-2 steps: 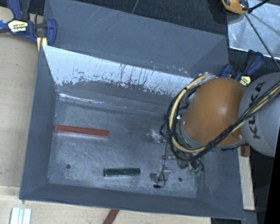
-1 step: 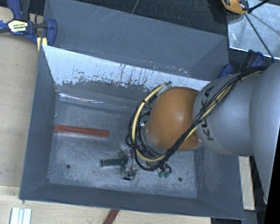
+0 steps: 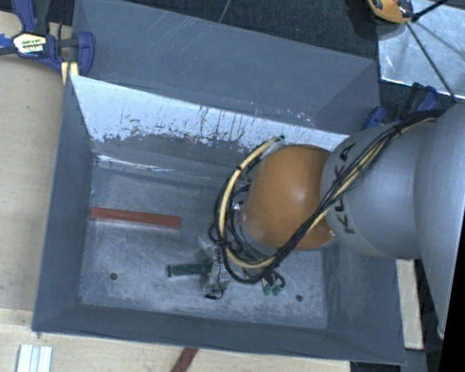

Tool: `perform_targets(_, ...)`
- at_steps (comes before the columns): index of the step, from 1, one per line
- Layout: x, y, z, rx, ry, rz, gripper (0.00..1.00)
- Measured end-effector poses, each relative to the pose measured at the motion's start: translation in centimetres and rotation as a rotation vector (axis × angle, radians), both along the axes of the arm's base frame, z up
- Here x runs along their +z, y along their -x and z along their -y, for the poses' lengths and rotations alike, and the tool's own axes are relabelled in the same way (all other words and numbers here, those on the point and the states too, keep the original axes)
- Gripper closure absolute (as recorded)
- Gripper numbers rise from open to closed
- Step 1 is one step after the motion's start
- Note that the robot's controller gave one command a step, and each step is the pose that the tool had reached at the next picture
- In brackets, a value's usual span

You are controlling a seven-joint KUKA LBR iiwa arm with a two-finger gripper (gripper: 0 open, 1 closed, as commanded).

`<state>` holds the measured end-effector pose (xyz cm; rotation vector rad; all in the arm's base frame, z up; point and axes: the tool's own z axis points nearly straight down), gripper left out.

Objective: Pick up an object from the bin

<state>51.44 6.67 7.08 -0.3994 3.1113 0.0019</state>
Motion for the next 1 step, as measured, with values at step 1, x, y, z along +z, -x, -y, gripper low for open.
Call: perform_targets(1, 20.26, -2.69, -1.24, 0.000, 0.002, -0.003, 1.00)
